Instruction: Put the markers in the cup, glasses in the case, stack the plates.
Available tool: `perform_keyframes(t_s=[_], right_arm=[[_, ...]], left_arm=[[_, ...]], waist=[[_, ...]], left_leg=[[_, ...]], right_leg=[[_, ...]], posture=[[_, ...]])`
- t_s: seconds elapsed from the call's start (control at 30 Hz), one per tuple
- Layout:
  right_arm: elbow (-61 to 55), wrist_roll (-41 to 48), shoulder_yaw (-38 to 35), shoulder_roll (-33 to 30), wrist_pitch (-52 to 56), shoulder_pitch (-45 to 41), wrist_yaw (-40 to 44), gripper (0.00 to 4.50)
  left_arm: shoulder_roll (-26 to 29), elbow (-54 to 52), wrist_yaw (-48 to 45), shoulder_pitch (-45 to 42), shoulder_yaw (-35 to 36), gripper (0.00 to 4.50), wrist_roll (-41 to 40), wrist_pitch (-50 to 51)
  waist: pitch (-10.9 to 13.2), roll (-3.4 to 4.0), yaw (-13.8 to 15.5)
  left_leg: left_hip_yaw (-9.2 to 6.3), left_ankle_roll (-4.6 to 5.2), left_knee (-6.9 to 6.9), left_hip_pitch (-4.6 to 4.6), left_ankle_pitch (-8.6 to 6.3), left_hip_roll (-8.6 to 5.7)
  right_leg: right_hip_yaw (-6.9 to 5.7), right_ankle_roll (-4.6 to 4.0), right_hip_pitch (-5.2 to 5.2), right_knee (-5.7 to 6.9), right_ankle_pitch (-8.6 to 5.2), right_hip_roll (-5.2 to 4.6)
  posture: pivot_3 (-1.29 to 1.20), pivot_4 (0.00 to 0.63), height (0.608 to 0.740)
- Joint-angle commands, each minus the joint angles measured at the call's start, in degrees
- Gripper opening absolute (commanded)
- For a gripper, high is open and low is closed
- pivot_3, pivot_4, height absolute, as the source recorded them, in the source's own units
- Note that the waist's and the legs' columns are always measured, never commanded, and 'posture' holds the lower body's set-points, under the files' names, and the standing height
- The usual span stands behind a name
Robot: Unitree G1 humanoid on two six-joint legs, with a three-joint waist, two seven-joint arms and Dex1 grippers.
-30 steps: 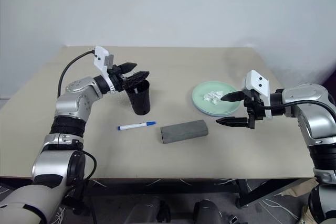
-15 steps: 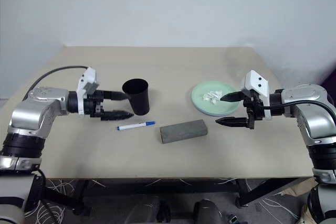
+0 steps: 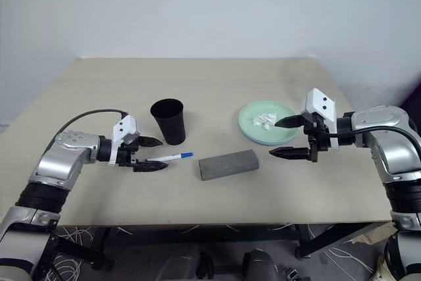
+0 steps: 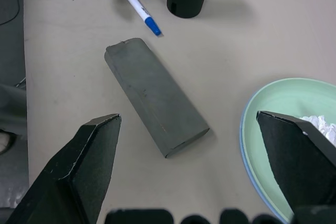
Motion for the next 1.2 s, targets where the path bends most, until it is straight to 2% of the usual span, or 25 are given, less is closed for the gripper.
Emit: perform_keyframes(t_s=[0.03, 0.47, 0.57, 0.83, 1.2], right_arm=[[-1.55, 0.62, -1.23, -0.3, -0.06, -1.22, -0.16, 4.5], [-1.99, 0.66, -1.25, -0.29, -0.05, -0.97, -0.51, 4.5], [-2.11, 0.71, -1.29, -0.29, -0.03, -0.86, -0.61, 4.5], [-2.33, 0.71, -1.34, -0.28, 0.06, -0.83, -0.7, 4.5], [-1.92, 0.42, -0.96, -0.07, -0.28, -1.32, -0.57, 4.5]], left_arm=[[-1.15, 2.26, 0.8, -1.55, 0.07, 4.47, 1.38, -2.87], [-5.74, 10.05, 2.47, -3.96, 0.14, 4.47, 3.34, -7.27], [-6.21, 10.61, 2.5, -3.97, 0.08, 3.89, 3.72, -7.47], [-5.99, 9.71, 1.16, -3.23, -0.37, 1.22, 4.16, -7.06], [-2.17, 6.7, -2.25, -1.64, -3.42, 1.22, 7.55, -7.5]], waist=[[0.0, -0.01, 0.0], [-0.01, -0.02, -0.01], [-0.01, -0.02, -0.01], [-0.01, -0.02, -0.01], [-0.01, -0.02, -0.03]], left_leg=[[0.0, 0.0, 0.0, 0.0, 0.0, 0.0], [0.03, 0.02, 0.0, 0.0, -0.01, 0.01], [0.03, 0.03, 0.0, 0.0, -0.01, 0.01], [0.02, 0.2, 0.0, 0.0, -0.12, 0.02], [0.04, 0.13, 0.01, 0.0, -0.07, 0.03]], right_leg=[[-0.01, 0.0, 0.01, -0.01, 0.0, -0.02], [-0.07, -0.03, -0.03, -0.01, 0.03, -0.07], [-0.08, -0.03, -0.02, -0.01, 0.03, -0.08], [-0.09, -0.05, -0.02, -0.01, 0.04, -0.08], [-0.1, -0.06, -0.03, 0.0, 0.05, -0.07]], posture=[[0.0, 0.0, 0.704], [0.0, 0.0, 0.704], [0.0, 0.0, 0.704], [0.0, 0.0, 0.704], [0.0, 0.0, 0.704]])
